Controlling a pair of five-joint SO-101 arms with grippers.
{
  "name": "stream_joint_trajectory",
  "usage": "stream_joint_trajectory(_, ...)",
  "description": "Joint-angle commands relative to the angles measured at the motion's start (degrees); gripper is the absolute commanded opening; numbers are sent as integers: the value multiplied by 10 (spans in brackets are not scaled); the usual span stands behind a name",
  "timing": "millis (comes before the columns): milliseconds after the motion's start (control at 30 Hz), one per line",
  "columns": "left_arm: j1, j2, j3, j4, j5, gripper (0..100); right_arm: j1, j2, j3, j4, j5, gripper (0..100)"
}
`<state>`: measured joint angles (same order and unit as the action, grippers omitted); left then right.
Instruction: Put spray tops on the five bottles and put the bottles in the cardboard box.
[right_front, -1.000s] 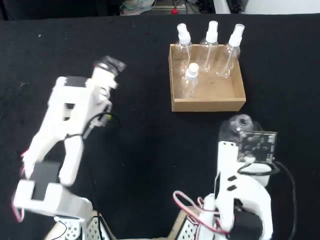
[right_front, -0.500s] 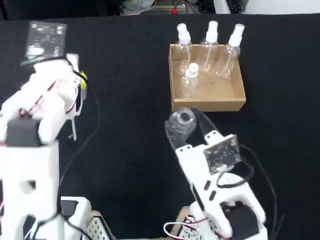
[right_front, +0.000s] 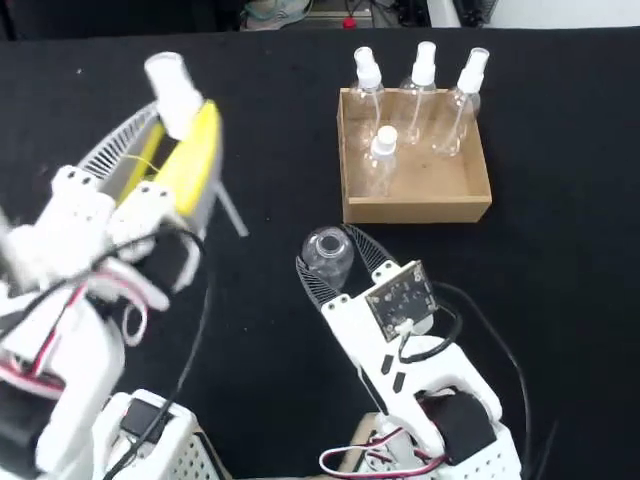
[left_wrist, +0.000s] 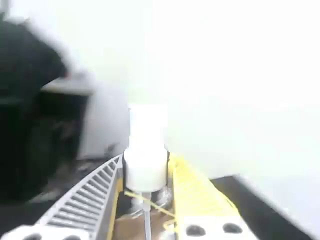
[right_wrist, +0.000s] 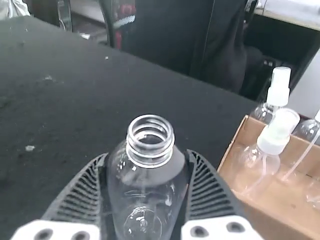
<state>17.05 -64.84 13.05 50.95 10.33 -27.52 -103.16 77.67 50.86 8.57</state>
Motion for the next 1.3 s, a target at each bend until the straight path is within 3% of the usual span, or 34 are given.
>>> stream_joint_trajectory(0, 110, -10, 53, -92, 6, 84, -8, -51, -5, 0, -4, 15)
stream_joint_trajectory(300, 134, -11, 217, -242, 5, 84, -8, -51, -4, 3, -4, 15)
stream_joint_trajectory(733, 139, -4, 236, -280, 5, 84, -8, -51, -3, 3, -4, 15)
stream_joint_trajectory(1267, 139, -12, 350, -281, 6, 80, -8, -51, -1, 3, -4, 15)
